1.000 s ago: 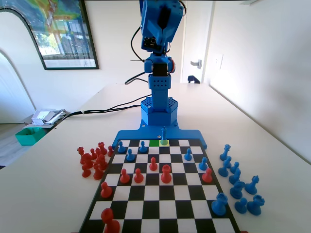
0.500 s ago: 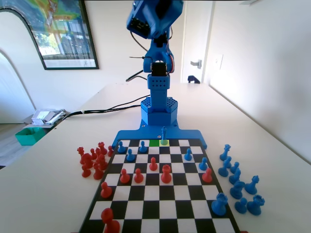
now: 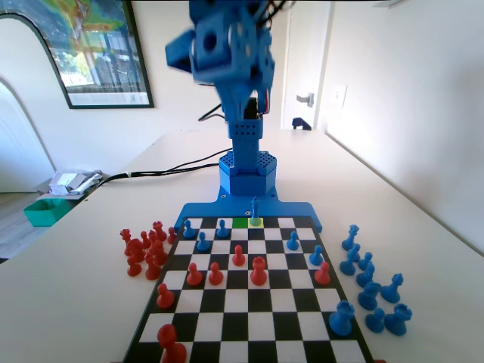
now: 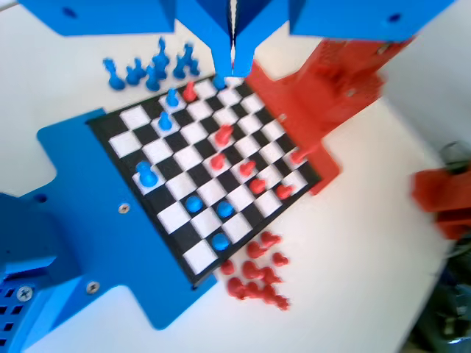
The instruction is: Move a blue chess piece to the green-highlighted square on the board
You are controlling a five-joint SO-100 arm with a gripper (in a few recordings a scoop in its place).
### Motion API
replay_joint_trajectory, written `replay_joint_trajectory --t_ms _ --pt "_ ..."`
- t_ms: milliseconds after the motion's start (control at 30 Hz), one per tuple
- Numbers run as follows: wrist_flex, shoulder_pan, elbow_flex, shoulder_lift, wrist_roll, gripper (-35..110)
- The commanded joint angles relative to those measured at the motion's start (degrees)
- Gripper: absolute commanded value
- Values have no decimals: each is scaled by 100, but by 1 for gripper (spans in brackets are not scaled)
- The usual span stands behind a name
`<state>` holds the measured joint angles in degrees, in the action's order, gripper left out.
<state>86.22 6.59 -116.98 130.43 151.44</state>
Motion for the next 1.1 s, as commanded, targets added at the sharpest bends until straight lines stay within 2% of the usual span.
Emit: replay_joint_trajectory --t_ms 0,233,600,1067 --pt "-9 -193 -132 -193 114 1" --pt "378 -633 -598 -308 176 4" --pt "-1459 -940 -2224 -308 79 10" --pt "-1951 -1090 -2602 -519 141 11"
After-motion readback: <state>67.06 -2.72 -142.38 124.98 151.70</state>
